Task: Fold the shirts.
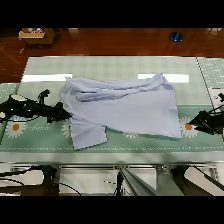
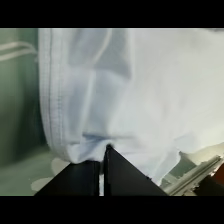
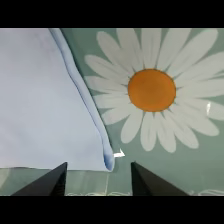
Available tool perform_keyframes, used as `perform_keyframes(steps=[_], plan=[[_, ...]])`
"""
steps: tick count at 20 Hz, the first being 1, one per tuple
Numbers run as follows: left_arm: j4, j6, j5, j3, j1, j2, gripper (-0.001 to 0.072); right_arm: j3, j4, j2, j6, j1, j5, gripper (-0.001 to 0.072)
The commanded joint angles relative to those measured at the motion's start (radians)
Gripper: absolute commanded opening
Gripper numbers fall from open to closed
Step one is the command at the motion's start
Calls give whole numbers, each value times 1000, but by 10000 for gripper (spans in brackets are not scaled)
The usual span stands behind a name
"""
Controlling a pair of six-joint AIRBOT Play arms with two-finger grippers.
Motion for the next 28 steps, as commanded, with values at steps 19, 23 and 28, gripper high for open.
perform_keyframes(steps=[19, 23, 28], plan=[[-100, 72, -70, 114, 2, 105, 25, -136, 341, 76, -44, 224, -208, 24], [-301, 92, -71, 392, 6, 312, 25, 187, 525, 235, -80, 224, -182, 24], [-343, 91, -10, 909, 6, 539, 25, 684, 617, 380, -82, 224, -266, 24]])
